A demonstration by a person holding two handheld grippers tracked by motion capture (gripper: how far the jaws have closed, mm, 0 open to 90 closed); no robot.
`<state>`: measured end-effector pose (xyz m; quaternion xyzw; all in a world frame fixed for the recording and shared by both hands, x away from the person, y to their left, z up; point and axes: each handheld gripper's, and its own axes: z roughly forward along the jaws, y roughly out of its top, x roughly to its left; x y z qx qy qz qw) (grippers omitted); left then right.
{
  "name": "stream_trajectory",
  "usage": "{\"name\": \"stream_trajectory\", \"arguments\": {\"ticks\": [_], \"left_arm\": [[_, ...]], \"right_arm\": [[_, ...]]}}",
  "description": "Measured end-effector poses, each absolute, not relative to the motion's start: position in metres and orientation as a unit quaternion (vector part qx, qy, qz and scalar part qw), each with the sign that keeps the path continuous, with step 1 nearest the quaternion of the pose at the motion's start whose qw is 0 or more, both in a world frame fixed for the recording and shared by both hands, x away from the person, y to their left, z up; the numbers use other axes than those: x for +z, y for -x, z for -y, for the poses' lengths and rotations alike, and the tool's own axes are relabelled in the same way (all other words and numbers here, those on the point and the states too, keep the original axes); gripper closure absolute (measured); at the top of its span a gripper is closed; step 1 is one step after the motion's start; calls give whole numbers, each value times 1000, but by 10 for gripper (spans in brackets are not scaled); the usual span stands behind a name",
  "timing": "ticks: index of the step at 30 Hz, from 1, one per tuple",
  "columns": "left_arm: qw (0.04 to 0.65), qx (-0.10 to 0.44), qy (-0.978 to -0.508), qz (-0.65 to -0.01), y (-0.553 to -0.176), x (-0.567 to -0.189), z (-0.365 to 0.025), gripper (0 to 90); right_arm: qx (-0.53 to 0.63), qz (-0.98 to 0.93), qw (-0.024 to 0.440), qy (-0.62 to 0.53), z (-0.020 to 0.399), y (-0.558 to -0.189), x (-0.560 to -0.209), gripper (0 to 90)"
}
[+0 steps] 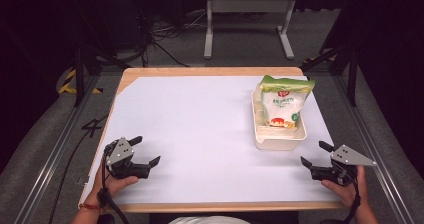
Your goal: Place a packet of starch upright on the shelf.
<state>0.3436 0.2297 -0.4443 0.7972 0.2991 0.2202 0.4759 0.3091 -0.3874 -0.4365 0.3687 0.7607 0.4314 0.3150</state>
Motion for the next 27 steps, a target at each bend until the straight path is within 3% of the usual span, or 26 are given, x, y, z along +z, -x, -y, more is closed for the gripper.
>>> {"name": "stream_trajectory", "arguments": {"ticks": [27], "left_arm": [[472, 221, -798, -304, -347, -445, -231, 79]], "right_arm": [[424, -767, 318, -362, 384, -306, -437, 131]]}}
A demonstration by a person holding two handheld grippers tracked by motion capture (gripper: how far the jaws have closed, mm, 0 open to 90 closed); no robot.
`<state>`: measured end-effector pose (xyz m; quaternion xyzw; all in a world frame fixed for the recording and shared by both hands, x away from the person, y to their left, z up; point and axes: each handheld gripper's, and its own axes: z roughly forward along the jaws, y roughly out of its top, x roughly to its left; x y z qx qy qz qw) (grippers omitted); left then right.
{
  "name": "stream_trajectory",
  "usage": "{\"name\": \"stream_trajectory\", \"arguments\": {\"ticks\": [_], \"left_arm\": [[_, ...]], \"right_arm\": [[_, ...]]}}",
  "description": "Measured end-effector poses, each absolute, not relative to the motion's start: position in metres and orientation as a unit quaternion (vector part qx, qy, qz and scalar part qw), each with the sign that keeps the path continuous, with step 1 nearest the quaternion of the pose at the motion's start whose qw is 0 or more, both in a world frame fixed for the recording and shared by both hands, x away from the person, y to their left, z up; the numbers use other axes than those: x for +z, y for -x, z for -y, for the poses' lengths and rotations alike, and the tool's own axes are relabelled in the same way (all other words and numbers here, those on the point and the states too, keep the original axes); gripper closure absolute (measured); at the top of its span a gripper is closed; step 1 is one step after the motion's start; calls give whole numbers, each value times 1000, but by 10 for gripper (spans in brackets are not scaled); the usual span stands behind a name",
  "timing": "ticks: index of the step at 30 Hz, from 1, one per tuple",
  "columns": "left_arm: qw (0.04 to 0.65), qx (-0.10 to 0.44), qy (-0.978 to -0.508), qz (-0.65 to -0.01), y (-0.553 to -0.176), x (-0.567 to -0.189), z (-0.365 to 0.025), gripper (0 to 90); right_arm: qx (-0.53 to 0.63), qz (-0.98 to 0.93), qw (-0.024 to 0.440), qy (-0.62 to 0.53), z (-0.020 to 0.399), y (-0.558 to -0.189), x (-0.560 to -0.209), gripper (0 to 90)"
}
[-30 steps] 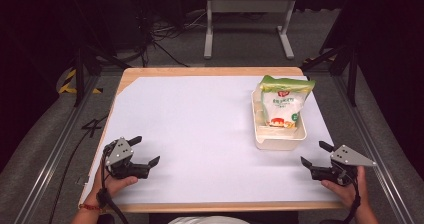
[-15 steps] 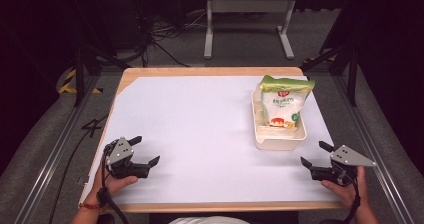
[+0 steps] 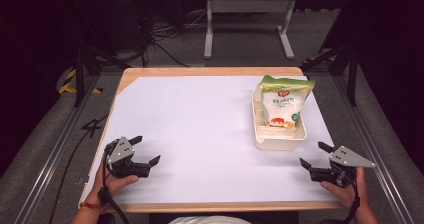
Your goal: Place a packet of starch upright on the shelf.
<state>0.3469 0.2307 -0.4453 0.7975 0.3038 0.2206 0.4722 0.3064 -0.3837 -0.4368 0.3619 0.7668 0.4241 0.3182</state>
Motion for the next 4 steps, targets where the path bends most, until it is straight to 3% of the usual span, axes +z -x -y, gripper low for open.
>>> {"name": "stream_trajectory", "arguments": {"ticks": [4], "left_arm": [[473, 220, -797, -304, -348, -445, -230, 79]], "right_arm": [[419, -769, 323, -358, 382, -305, -436, 131]]}}
